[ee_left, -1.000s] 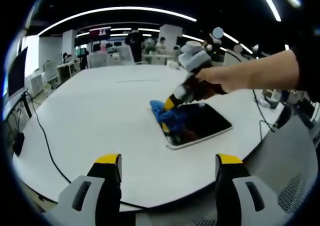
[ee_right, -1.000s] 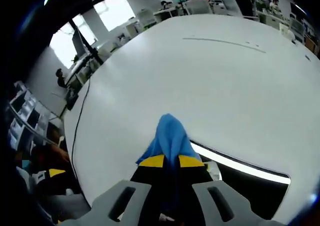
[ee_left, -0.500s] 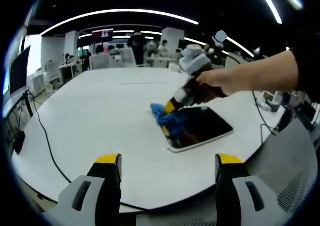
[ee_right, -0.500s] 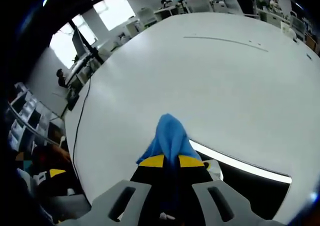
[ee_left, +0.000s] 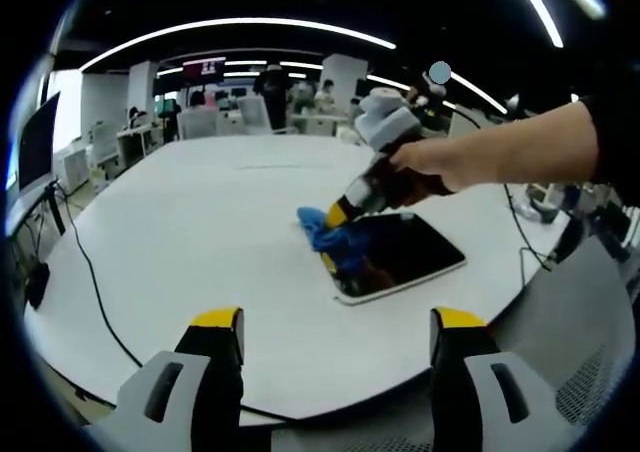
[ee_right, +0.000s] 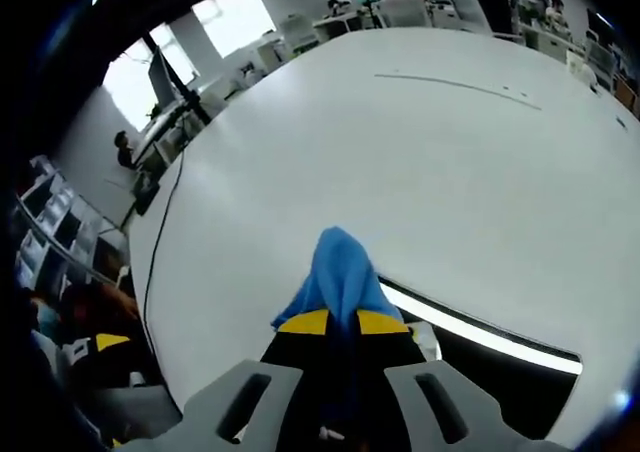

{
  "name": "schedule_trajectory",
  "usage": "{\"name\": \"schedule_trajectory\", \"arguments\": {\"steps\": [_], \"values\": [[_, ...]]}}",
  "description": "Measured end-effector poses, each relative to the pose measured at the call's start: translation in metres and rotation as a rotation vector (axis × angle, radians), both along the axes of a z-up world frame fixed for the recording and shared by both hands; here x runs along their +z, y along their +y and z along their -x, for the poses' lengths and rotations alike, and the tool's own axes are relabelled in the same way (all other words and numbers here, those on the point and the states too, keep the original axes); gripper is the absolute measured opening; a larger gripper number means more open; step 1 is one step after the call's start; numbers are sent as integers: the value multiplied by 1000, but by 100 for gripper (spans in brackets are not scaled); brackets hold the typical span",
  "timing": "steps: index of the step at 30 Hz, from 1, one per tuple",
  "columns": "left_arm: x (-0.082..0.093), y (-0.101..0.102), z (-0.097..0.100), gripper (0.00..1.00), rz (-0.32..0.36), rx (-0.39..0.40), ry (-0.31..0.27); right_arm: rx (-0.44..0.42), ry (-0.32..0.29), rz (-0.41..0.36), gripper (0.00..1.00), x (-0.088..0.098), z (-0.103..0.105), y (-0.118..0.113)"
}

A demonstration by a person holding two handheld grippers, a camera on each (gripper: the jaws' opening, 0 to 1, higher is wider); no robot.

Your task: Wipe the mirror surface with the cleaning cloth until all visible marks leave the cleaned area.

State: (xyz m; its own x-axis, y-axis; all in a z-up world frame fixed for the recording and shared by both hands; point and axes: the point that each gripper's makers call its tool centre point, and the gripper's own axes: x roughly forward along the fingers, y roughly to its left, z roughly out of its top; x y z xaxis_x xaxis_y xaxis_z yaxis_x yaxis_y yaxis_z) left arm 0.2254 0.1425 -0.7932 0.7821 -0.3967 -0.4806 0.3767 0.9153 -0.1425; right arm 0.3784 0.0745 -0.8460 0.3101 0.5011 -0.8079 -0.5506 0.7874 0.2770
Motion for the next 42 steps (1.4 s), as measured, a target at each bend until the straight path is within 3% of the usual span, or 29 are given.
{"name": "schedule_trajectory", "arguments": {"steps": [14,42], "values": [[3,0,-1,76,1,5,-15,27,-9,21,3,0,2,2],[1,1,-2,76,3,-1,-9,113,13,34,3,0,26,8]]}}
